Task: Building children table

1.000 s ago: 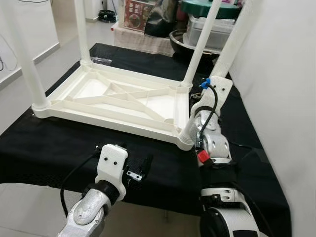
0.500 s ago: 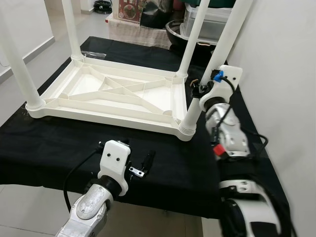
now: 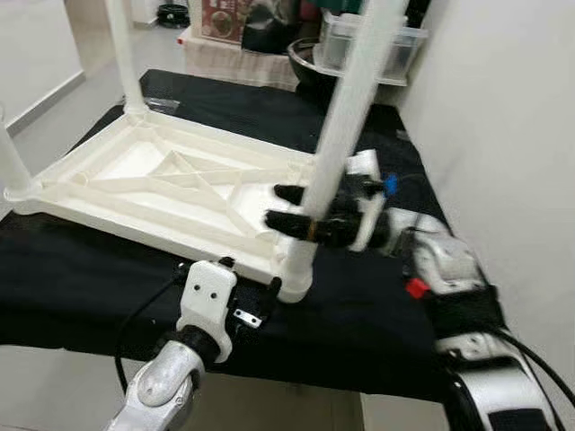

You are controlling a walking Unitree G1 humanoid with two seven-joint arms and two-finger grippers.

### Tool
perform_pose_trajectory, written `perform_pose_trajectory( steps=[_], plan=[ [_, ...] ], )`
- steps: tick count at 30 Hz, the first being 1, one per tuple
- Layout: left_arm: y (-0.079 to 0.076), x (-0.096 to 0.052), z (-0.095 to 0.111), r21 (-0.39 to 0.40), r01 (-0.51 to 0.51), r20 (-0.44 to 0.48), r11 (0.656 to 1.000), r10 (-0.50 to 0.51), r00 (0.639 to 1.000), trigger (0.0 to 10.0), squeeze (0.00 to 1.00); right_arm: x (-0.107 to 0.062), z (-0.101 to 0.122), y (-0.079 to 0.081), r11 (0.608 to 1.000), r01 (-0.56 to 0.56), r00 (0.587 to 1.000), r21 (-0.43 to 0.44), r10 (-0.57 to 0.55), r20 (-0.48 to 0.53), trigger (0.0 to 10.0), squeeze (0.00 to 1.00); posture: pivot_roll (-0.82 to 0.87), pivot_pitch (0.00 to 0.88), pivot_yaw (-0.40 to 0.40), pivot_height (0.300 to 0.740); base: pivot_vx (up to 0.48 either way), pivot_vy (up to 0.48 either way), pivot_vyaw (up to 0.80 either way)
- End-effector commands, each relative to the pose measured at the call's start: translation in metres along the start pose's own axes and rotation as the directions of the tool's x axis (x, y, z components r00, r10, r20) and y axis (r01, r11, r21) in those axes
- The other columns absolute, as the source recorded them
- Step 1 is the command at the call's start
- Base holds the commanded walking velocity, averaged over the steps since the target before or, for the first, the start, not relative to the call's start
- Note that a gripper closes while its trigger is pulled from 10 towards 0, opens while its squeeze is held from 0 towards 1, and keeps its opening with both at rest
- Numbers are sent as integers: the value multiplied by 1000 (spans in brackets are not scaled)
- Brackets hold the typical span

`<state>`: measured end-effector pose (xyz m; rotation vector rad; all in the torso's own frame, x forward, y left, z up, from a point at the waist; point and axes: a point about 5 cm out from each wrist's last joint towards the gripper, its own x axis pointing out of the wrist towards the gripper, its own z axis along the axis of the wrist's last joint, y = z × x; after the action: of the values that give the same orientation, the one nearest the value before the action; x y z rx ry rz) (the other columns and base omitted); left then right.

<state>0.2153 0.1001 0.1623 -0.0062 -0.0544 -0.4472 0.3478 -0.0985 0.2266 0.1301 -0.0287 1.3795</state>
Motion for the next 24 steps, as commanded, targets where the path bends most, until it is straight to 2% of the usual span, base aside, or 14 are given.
perform_pose_trajectory(
  steps=[1,2,5,7,9,10,13,14,15,18,19,20,21,24],
  plan=[
    [-4,-1,0,-13,10,-6,1000,-10,1000,10000,0,2,-1,-1,1000,2,1000,-16,-2,-16,7333,0,140,65,-143,740,0,0,0],
    [-5,-2,0,-14,10,-6,1000,-11,1000,10000,0,7,-2,-6,999,49,999,-17,-50,-18,0,0,144,69,-147,740,0,0,0],
    [-6,-2,1,-16,10,-2,1000,-10,1000,10000,0,12,-6,-14,989,149,989,-22,-149,-20,0,0,149,70,-147,740,0,0,0],
    [-6,-2,3,-18,9,5,1000,-9,1000,10000,0,8,-15,-30,912,408,911,-47,-410,-54,0,0,148,70,-147,740,0,0,0],
    [-6,-2,3,-18,9,5,1000,-9,1000,10000,0,8,-15,-30,912,408,911,-47,-410,-54,0,0,148,70,-147,740,0,0,0],
    [-6,-2,4,-18,9,7,1000,-8,1000,10000,0,3,-19,-36,860,509,857,-46,-511,-73,0,0,148,70,-147,740,0,0,0],
    [-5,-1,4,-13,7,9,1000,-7,1000,10000,0,-19,-27,-50,564,826,561,-4,-823,-89,0,0,139,73,-143,740,0,0,0],
    [-5,-1,5,-13,6,14,1000,-6,1000,10000,0,-27,-30,-52,426,904,426,23,-901,-84,0,0,130,69,-140,740,0,0,0],
    [-5,-1,5,-13,6,14,1000,-6,1000,10000,0,-27,-30,-52,426,904,426,23,-901,-84,0,0,130,69,-140,740,0,0,0],
    [-10,1,10,-3,14,32,1000,-14,999,10000,0,-44,-42,-38,8,998,13,67,-997,-74,0,0,130,69,-143,740,0,0,0],
    [-10,1,11,-6,11,37,1000,-11,999,10000,0,-44,-44,-35,-44,995,-37,84,-996,-76,0,0,132,66,-146,740,0,0,0],
    [-10,1,11,-6,11,37,1000,-11,999,10000,0,-44,-44,-35,-44,995,-37,84,-996,-76,0,0,132,66,-146,740,0,0,0],
    [-11,2,13,-10,4,44,1000,-3,999,10000,0,-42,-51,-29,-150,982,-140,113,-986,-95,0,0,139,63,-150,740,0,0,0],
    [-12,2,14,-13,-1,46,1000,2,999,10000,0,-40,-55,-25,-219,967,-204,131,-972,-117,0,0,139,63,-150,740,0,0,0]
  ],
)
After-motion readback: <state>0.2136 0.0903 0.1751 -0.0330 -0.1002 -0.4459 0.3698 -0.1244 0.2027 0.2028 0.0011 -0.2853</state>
